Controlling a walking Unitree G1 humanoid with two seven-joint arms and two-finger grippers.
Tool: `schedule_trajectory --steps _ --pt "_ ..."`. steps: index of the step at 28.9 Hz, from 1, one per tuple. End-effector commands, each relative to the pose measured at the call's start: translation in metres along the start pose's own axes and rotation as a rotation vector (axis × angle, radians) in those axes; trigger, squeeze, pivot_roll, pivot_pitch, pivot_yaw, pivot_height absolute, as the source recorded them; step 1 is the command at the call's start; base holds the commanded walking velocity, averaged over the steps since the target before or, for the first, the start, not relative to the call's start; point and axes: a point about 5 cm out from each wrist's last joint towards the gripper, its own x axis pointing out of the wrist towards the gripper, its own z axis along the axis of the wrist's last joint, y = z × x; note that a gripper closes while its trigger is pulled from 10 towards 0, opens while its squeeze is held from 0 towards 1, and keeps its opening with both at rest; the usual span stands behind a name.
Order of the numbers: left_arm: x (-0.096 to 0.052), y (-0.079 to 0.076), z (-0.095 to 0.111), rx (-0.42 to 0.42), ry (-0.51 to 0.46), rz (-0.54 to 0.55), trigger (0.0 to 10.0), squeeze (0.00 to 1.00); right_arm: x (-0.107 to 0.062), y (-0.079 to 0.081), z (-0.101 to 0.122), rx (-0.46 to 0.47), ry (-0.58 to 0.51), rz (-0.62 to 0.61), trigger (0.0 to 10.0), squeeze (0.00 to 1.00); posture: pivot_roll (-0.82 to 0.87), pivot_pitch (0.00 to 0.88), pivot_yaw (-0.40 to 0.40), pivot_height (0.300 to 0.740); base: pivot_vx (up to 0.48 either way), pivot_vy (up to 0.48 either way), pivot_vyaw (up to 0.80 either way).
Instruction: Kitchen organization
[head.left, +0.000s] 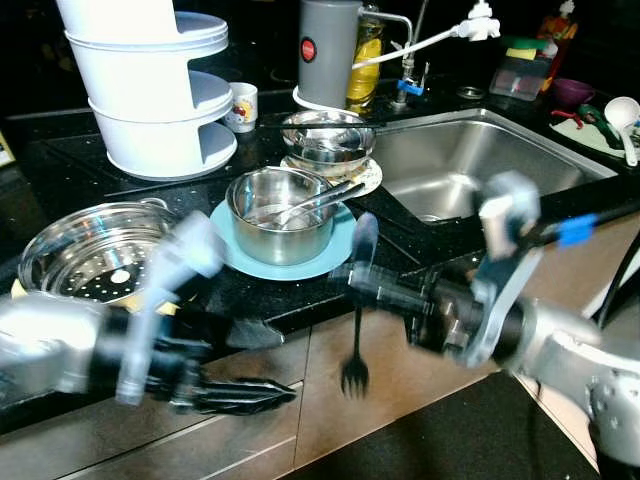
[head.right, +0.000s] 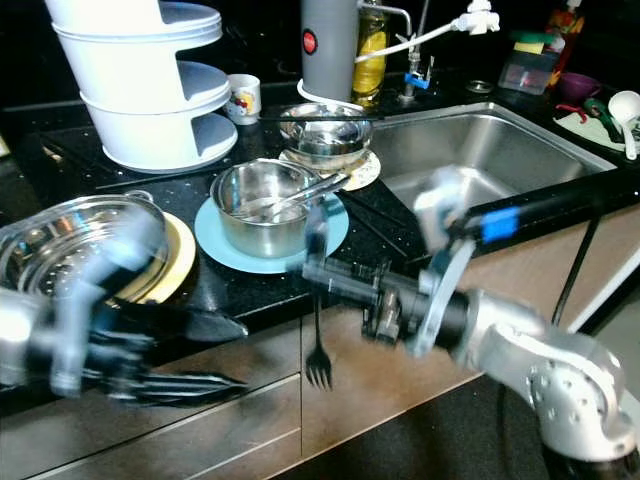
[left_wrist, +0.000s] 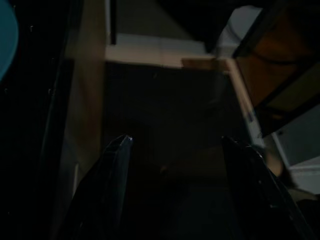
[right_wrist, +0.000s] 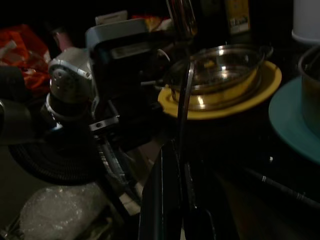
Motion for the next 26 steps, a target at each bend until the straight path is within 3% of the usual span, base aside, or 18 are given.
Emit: schedule_trajectory --steps 1,4,5,7,8,10,18,22,25,26 --pt "0.002 0.002 -0.002 0.014 0.001 0.031 10.0 0.00 0.001 0.004 -0.001 -0.022 0.029 0.017 0.0 0.00 -0.01 0.117 -0.034 0.740 0.000 0.000 0.00" --pt "0.020 0.010 -0.035 0.019 0.149 0.179 10.0 0.00 0.002 -0.003 -0.035 -0.034 0.205 -0.067 0.0 0.00 -0.01 0.118 -0.026 0.740 0.000 0.000 0.00" --pt "0.020 0.010 -0.035 0.019 0.149 0.179 10.0 0.00 0.002 -0.003 -0.035 -0.034 0.205 -0.067 0.0 0.00 -0.01 0.118 -0.026 0.740 0.000 0.000 0.00" --pt "0.029 0.021 -0.061 -0.009 0.247 0.324 10.0 0.00 0.002 -0.011 -0.056 -0.054 0.304 -0.144 0.0 0.00 -0.01 0.121 -0.025 0.740 0.000 0.000 0.00" --pt "0.029 0.021 -0.061 -0.009 0.247 0.324 10.0 0.00 0.002 -0.011 -0.056 -0.054 0.304 -0.144 0.0 0.00 -0.01 0.121 -0.025 0.740 0.000 0.000 0.00" --pt "0.037 0.025 -0.080 -0.073 0.281 0.402 10.0 0.00 -0.001 -0.017 -0.074 -0.055 0.368 -0.194 0.0 0.00 -0.01 0.123 -0.024 0.740 0.000 0.000 0.00" --pt "0.055 0.012 -0.113 -0.151 0.341 0.388 10.0 0.00 -0.014 -0.022 -0.113 -0.052 0.514 -0.261 0.0 0.00 -0.02 0.125 -0.020 0.740 0.000 0.000 0.00" --pt "0.066 -0.016 -0.142 -0.197 0.440 0.254 10.0 0.00 -0.025 -0.025 -0.151 -0.027 0.629 -0.309 0.0 0.00 -0.01 0.121 -0.013 0.740 0.000 0.000 0.00" --pt "0.066 -0.024 -0.155 -0.183 0.503 0.231 10.0 0.00 -0.029 -0.024 -0.167 -0.020 0.666 -0.318 0.0 0.00 -0.01 0.120 -0.012 0.740 0.000 0.000 0.00" --pt "0.064 -0.023 -0.173 -0.162 0.596 0.271 10.0 0.00 -0.033 -0.024 -0.183 -0.013 0.708 -0.339 0.0 0.00 -0.01 0.117 -0.012 0.740 0.000 0.000 0.00"
